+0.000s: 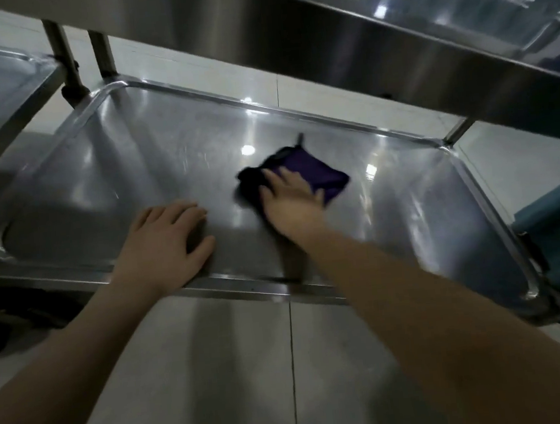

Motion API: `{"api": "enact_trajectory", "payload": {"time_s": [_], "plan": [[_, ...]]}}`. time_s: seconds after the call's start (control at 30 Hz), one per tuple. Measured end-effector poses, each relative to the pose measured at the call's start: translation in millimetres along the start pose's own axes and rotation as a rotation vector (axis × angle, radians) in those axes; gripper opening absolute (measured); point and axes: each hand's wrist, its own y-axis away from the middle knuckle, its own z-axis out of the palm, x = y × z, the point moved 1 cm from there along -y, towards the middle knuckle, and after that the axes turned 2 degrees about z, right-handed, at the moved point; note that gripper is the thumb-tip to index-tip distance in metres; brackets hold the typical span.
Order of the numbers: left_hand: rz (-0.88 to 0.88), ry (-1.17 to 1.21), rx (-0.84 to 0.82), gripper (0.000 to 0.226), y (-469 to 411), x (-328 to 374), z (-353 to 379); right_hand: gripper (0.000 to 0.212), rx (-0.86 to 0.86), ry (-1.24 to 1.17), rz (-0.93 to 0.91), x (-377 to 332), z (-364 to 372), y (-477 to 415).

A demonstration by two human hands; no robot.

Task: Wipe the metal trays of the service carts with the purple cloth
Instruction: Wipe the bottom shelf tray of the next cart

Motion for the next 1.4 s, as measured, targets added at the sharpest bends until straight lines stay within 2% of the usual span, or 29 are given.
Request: {"api": "enact_trajectory", "payload": {"time_s": [0.1,0.2,0.27,0.37,0.43,0.53,0.7,0.77,0.83,0.9,0.97,1.03,1.1,1.2,1.4], "plan": [[-0.032,0.032,0.041,0.062,5,-10,-2,0.048,-0.089,-0.007,-0.176,-36,10,4],[0.035,0.000,-0.008,0.066,8,-20,-6,0.048,-0.041,-0.027,-0.214,8,-1,21],[0.090,-0.008,-0.042,0.068,8,-30,-10,0.046,0.022,-0.063,-0.114,66,-15,39],[0.185,-0.067,-0.085,0.067,8,-49,-17,0.045,0.097,-0.091,0.188,155,-38,82],[0.211,-0.074,-0.066,0.064,8,-59,-19,0.047,0.111,-0.094,0.350,178,-43,106],[0.173,-0.033,-0.043,0.062,7,-60,-18,0.047,0.098,-0.032,0.355,137,-28,113],[0.108,0.034,0.031,0.063,8,-61,-21,0.048,0.012,-0.015,-0.007,-23,17,87],[0.105,0.046,0.044,0.064,9,-62,-25,0.048,-0.043,-0.040,-0.131,-63,23,81],[0.153,-0.004,0.013,0.067,11,-63,-24,0.048,-0.071,-0.044,-0.195,-62,18,83],[0.192,-0.042,-0.021,0.069,13,-69,-25,0.048,-0.059,-0.028,-0.198,-28,8,94],[0.219,-0.056,-0.057,0.069,13,-78,-27,0.047,0.000,-0.017,-0.113,23,-7,108],[0.247,-0.086,-0.085,0.070,13,-83,-28,0.044,0.034,-0.067,0.055,72,-23,119],[0.234,-0.090,-0.050,0.068,16,-85,-24,0.043,0.030,-0.121,0.175,95,-30,126],[0.149,-0.031,0.038,0.066,15,-83,-24,0.045,-0.008,-0.048,0.176,69,-21,124],[0.082,0.068,0.152,0.060,15,-85,-26,0.048,-0.073,-0.019,-0.214,-84,24,79]]}}
